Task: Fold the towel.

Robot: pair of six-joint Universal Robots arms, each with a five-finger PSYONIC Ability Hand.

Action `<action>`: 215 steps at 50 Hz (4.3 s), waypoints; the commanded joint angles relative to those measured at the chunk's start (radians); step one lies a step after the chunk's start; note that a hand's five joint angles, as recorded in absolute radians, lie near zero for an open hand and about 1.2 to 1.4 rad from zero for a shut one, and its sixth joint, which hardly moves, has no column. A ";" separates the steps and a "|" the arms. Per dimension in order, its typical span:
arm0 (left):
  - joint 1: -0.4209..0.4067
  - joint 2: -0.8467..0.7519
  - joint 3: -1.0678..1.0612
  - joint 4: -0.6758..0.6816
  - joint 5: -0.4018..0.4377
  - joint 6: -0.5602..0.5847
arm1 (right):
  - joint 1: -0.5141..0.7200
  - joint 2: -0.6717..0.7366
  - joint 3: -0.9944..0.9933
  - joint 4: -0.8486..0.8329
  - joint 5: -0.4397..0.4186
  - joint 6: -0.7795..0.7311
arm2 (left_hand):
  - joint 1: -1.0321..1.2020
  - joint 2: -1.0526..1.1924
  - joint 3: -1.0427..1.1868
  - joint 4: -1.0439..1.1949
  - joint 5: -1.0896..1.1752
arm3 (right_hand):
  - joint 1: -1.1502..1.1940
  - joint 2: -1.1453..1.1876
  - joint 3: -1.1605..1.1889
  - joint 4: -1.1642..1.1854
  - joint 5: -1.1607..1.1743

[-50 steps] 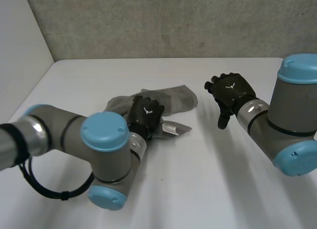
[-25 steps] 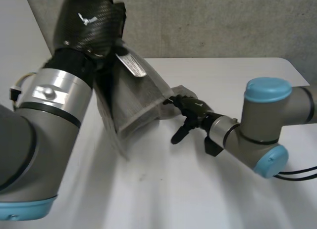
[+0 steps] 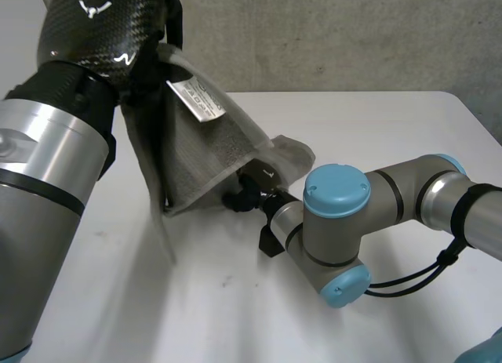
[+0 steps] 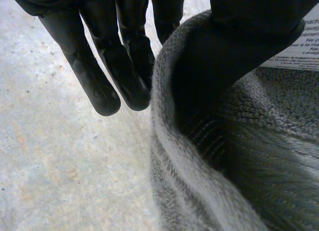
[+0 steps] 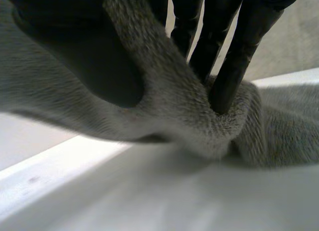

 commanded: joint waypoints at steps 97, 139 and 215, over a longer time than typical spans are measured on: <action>0.142 -0.435 -0.466 0.362 0.306 0.497 | -0.376 -0.582 0.647 0.248 -0.049 -0.904 | -0.514 -0.543 -0.541 -0.543 -0.529 | -0.736 -0.897 -0.880 -0.884 -0.853; 0.205 -0.320 -0.320 0.354 0.257 0.244 | -0.491 -0.313 0.509 0.086 -0.041 -1.001 | 0.208 0.179 0.181 0.179 0.194 | -0.248 -0.410 -0.393 -0.397 -0.366; 0.311 -0.533 0.604 0.273 0.186 -0.022 | -0.485 -0.416 -0.251 -0.194 0.041 -1.194 | 0.208 0.179 0.181 0.179 0.194 | 0.429 0.267 0.285 0.280 0.312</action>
